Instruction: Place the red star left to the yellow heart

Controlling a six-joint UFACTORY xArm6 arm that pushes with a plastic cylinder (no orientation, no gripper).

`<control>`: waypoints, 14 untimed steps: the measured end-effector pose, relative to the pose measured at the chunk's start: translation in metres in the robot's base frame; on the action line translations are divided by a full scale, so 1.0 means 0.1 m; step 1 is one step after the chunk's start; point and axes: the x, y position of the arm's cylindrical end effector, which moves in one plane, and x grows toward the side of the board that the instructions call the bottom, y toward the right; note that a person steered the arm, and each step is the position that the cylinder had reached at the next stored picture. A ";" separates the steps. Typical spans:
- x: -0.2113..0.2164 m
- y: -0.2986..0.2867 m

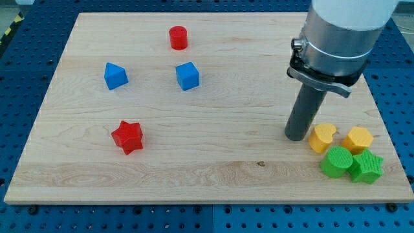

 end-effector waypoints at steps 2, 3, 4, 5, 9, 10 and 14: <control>0.00 0.13; 0.00 0.14; 0.03 -0.18; 0.03 -0.67; -0.24 -1.44; -0.40 -1.75; -0.40 -2.89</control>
